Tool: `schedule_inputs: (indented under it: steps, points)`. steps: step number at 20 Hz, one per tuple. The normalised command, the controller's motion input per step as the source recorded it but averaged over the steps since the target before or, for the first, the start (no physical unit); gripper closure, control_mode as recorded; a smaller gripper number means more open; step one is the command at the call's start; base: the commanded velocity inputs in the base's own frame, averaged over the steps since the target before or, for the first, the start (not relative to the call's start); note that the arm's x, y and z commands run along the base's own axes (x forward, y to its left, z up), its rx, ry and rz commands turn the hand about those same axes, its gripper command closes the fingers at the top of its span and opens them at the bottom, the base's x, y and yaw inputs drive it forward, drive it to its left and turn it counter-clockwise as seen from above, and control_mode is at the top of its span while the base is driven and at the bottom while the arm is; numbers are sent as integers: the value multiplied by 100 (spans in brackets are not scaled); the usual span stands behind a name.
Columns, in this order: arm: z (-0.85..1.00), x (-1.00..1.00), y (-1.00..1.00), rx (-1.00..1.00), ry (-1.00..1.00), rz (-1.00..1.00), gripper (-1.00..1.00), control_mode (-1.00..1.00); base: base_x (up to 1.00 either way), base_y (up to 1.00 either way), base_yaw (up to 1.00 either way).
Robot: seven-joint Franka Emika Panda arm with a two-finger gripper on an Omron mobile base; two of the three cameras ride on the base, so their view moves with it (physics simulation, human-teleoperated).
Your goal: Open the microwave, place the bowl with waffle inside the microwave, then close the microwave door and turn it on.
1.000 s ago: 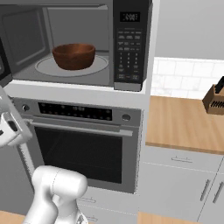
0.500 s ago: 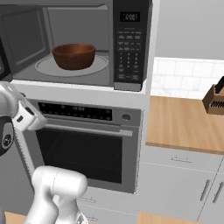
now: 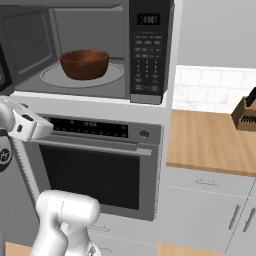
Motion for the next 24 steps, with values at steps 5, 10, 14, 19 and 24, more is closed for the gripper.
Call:
schedule_inputs:
  steps: [5, 10, 14, 19, 24]
  points:
    - [-27, 30, 0, -11, -18, 4, -100, -100, 0, 0, 0]
    - [-33, 30, 0, -9, -14, 6, -100, -100, 0, 0, 0]
    - [-48, 34, 2, -10, -6, 6, -100, -100, 0, 0, 0]
    - [-34, 11, 33, -14, -7, 10, -100, -100, 0, 0, 0]
    - [-37, 0, 51, -17, -11, 12, -100, -100, 0, 0, 0]
